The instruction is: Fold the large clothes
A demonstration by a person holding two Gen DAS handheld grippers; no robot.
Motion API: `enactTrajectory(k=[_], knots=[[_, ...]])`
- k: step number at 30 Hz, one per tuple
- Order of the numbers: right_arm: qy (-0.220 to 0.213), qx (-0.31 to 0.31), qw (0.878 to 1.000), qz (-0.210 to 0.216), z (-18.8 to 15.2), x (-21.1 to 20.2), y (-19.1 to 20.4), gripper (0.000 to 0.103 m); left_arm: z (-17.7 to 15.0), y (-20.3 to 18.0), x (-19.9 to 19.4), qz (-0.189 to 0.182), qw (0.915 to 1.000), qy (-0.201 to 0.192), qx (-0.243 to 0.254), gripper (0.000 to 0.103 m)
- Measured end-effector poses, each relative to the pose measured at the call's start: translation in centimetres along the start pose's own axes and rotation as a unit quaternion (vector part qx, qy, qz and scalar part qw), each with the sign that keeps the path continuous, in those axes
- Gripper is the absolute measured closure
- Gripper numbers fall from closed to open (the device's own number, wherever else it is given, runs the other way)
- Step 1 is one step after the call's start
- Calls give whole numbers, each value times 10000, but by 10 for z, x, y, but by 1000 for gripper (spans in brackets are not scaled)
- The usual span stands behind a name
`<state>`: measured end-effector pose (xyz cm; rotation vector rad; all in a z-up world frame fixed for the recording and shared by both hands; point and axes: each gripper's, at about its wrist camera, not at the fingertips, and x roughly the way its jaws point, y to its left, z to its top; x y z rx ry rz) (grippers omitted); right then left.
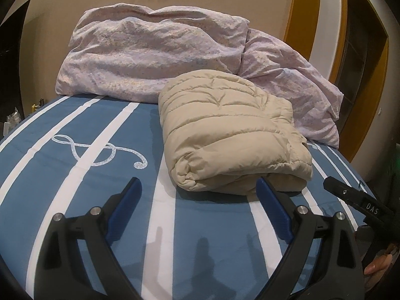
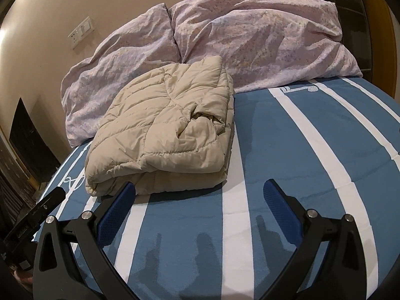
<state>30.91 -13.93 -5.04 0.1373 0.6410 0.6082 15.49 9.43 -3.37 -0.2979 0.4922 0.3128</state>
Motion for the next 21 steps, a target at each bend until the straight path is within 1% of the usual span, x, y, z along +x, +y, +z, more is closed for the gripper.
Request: enactTrajectory(k=[12, 21], knots=[[19, 35, 10000, 27, 0, 1, -1, 1, 0, -1, 0, 1, 10000, 6, 13, 11], [16, 112, 9998, 166, 0, 1, -4, 1, -1, -3, 1, -295, 9995, -19, 80, 11]])
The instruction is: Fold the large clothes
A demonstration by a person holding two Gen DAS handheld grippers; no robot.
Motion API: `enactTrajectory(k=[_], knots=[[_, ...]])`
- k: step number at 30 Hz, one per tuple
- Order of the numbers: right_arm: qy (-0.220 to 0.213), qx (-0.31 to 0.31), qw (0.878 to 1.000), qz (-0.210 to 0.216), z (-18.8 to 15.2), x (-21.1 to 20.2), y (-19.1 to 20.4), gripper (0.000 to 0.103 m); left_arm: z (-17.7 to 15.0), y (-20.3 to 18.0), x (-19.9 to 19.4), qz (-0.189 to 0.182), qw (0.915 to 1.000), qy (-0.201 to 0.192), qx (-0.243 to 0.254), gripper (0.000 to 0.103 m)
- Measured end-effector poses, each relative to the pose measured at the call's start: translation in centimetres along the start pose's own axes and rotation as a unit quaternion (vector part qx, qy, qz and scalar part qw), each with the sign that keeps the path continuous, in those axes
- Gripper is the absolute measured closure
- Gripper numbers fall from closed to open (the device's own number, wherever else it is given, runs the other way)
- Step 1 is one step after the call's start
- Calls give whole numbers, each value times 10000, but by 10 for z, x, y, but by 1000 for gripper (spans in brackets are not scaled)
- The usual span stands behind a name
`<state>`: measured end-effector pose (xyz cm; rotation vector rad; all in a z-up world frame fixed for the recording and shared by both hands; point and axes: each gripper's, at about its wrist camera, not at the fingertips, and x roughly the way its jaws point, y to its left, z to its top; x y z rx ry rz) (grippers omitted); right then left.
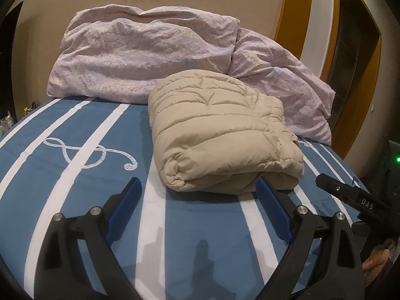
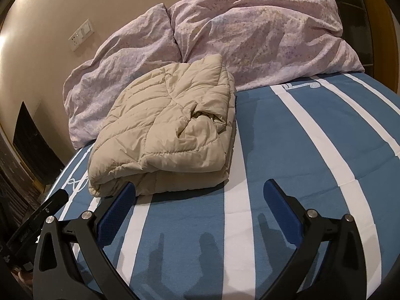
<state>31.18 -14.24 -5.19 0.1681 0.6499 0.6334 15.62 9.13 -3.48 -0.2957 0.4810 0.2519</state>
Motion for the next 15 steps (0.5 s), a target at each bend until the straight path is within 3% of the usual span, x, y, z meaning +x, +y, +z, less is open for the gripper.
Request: enactTrajectory(k=[15], knots=[[-60, -21, 9997, 223, 0, -3, 0, 1, 1, -2, 0, -92, 9999, -25, 60, 11]])
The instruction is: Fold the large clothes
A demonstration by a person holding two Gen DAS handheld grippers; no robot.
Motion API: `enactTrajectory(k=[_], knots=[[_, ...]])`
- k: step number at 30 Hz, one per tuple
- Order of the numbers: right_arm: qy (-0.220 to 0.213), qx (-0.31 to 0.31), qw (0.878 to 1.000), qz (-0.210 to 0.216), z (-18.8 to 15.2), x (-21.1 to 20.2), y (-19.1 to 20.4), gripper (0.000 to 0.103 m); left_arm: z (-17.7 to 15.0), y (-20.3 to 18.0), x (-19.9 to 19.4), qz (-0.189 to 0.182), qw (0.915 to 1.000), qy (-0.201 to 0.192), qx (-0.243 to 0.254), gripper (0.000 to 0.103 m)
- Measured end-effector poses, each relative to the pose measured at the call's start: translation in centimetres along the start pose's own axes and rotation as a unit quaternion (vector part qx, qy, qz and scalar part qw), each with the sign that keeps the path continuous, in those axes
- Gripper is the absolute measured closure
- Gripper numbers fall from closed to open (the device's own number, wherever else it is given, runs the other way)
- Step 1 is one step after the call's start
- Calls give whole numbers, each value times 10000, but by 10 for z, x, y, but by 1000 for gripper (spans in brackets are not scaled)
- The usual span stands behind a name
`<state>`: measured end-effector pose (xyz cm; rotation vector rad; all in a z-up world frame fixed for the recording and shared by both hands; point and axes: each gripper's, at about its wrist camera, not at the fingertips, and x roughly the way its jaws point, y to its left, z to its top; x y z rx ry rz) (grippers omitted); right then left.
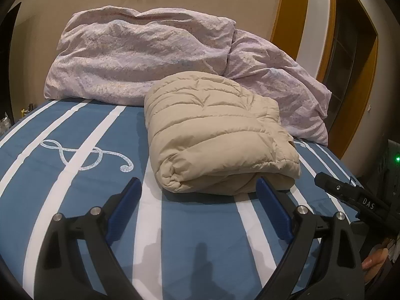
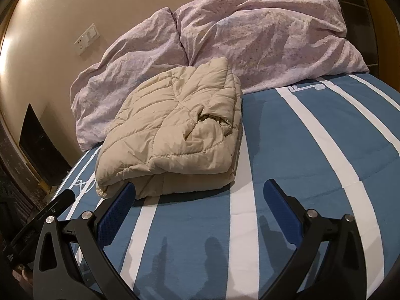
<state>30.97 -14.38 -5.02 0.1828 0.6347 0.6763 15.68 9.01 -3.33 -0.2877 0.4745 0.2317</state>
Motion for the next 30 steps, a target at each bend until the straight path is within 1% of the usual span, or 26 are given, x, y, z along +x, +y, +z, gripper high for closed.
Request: enactTrajectory(k=[18, 30], knots=[[63, 21, 10000, 64, -1, 2, -2, 1, 1, -3, 2, 24, 10000, 33, 66, 11], [37, 101, 9994, 324, -1, 0, -4, 1, 1, -2, 3, -1, 10000, 36, 54, 11]])
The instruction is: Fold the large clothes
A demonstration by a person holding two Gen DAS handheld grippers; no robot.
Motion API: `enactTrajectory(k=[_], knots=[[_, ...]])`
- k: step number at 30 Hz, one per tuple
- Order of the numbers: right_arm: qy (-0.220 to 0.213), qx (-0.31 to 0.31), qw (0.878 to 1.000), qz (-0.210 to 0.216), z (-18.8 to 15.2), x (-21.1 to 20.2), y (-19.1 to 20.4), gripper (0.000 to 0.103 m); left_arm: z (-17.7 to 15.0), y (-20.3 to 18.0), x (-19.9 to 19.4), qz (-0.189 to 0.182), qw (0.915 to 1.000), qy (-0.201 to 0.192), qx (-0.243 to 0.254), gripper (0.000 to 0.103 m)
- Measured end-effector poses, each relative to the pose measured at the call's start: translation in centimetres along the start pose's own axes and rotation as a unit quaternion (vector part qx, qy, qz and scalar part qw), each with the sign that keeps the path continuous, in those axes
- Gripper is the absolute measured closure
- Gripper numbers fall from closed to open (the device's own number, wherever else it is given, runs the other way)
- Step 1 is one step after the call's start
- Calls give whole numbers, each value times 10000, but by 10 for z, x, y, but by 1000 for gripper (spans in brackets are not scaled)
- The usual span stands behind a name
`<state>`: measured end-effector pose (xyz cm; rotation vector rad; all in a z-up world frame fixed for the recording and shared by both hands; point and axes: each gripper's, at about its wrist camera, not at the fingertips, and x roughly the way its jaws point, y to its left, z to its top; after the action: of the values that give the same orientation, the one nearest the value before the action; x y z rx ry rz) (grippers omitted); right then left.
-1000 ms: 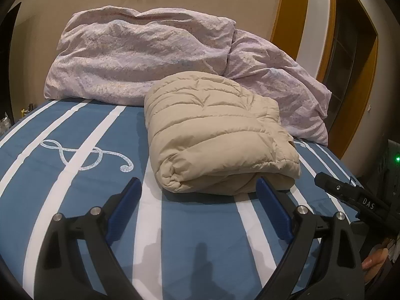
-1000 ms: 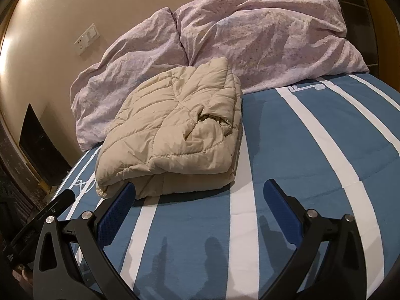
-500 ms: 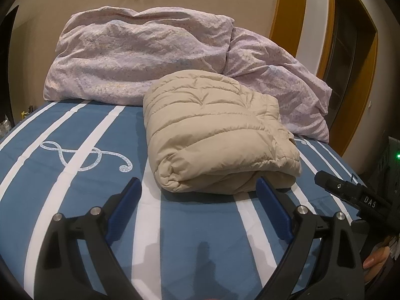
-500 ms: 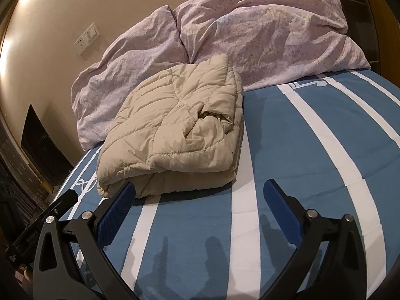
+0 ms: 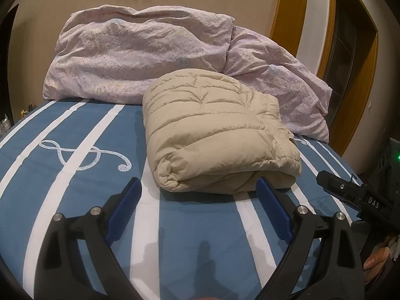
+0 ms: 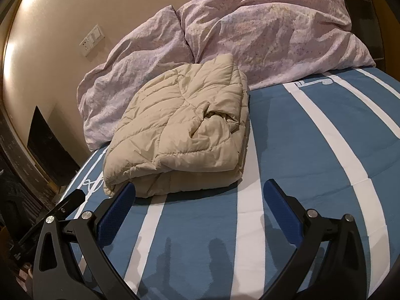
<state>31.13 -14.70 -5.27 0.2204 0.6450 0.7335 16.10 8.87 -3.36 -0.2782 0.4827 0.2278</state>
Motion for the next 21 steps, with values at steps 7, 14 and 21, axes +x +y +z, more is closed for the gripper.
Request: enactTrajectory(k=[7, 14, 21], knots=[[-119, -44, 9998, 150, 0, -5, 2, 1, 0, 0, 0, 24, 10000, -53, 28, 11], [-129, 6, 9998, 173, 0, -5, 1, 1, 0, -1, -2, 55, 9999, -75, 74, 11], [-127, 18, 9998, 173, -1, -5, 0, 1, 1, -1, -3, 61, 9999, -76, 94, 11]])
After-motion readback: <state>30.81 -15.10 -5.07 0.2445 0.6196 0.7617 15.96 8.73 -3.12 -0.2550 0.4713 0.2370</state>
